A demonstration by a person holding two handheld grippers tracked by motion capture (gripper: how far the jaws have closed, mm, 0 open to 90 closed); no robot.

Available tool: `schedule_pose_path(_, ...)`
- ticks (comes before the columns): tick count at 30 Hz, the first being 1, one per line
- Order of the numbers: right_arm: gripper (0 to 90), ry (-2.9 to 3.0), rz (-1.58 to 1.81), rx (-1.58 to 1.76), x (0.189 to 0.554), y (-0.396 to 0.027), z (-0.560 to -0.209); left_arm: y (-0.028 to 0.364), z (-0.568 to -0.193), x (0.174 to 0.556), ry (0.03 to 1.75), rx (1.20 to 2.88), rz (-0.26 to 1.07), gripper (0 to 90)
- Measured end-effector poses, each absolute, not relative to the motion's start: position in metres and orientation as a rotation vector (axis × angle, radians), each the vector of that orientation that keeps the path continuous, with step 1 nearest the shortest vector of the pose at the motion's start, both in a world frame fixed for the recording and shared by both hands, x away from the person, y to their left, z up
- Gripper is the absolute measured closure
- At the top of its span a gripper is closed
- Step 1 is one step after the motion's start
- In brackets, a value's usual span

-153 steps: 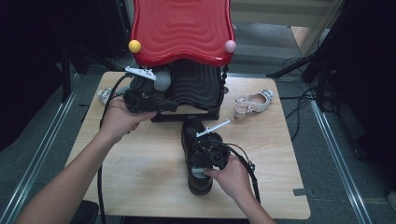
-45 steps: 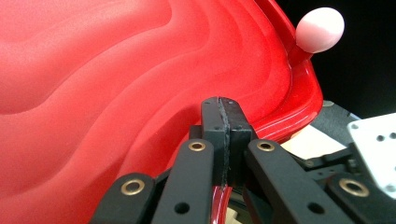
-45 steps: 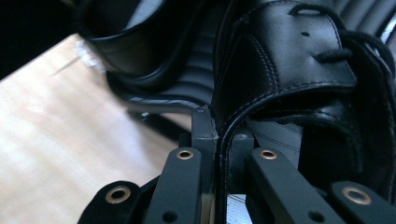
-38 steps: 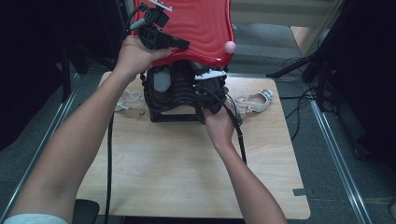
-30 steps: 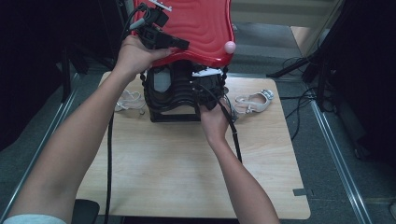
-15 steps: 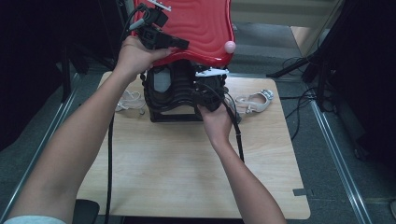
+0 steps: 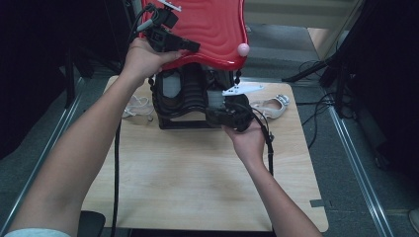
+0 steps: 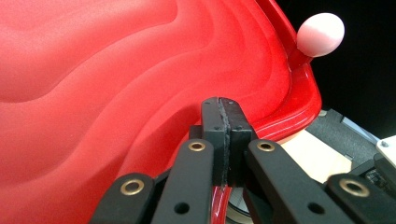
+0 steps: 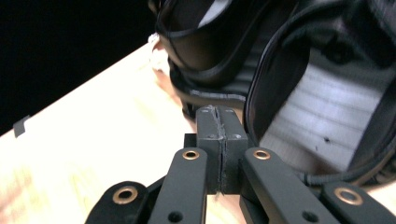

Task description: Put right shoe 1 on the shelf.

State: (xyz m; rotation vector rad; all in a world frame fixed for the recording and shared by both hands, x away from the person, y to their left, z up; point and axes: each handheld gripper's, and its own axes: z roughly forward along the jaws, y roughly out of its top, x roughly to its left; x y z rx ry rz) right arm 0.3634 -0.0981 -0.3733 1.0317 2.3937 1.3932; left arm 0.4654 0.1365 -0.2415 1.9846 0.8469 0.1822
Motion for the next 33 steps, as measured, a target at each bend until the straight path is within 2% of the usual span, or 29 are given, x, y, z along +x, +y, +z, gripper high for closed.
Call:
schedule_pose_path(10,90.0,2.539,1.315,0.915,0.363,-0.128,-0.401,0.138,-0.242,0.466,0.852,1.975,0.165,90.0)
schedule_pose_path(15,90.0,2.534,1.299,0.96,0.37,-0.133,-0.412,0.138,-0.242,0.466,0.85,1.976,0.165,90.0)
schedule_pose_path(33,90.0,2.526,1.345,0.966,0.376,-0.1,-0.419,0.137,-0.242,0.465,0.849,1.975,0.175,90.0)
